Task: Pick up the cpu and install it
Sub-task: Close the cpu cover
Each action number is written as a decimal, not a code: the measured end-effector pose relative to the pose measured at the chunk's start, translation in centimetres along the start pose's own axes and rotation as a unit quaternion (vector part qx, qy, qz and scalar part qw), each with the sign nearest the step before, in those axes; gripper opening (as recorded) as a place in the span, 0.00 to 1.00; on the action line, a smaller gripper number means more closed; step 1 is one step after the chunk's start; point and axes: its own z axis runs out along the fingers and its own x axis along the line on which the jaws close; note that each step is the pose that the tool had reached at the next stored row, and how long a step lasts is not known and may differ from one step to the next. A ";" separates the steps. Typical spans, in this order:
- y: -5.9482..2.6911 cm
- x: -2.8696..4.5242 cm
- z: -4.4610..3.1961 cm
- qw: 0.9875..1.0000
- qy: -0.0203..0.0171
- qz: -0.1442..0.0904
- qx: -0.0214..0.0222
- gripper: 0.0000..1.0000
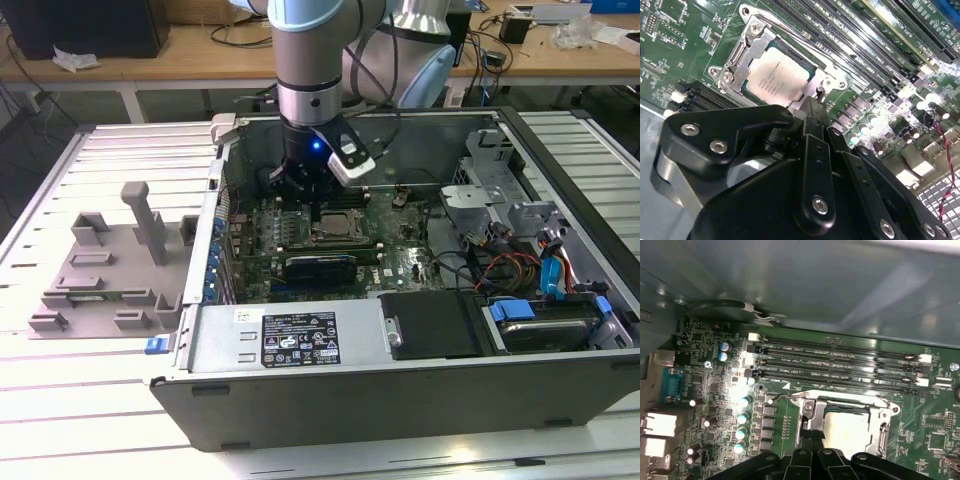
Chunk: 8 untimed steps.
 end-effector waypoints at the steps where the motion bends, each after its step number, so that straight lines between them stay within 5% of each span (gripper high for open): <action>1: -0.07 -0.65 0.01 1.000 0.000 0.000 0.000 0.11; 5: -0.32 -2.76 0.03 1.000 0.002 0.000 0.000 0.11; 8: -0.31 -2.82 -0.77 1.000 0.003 0.000 0.001 0.11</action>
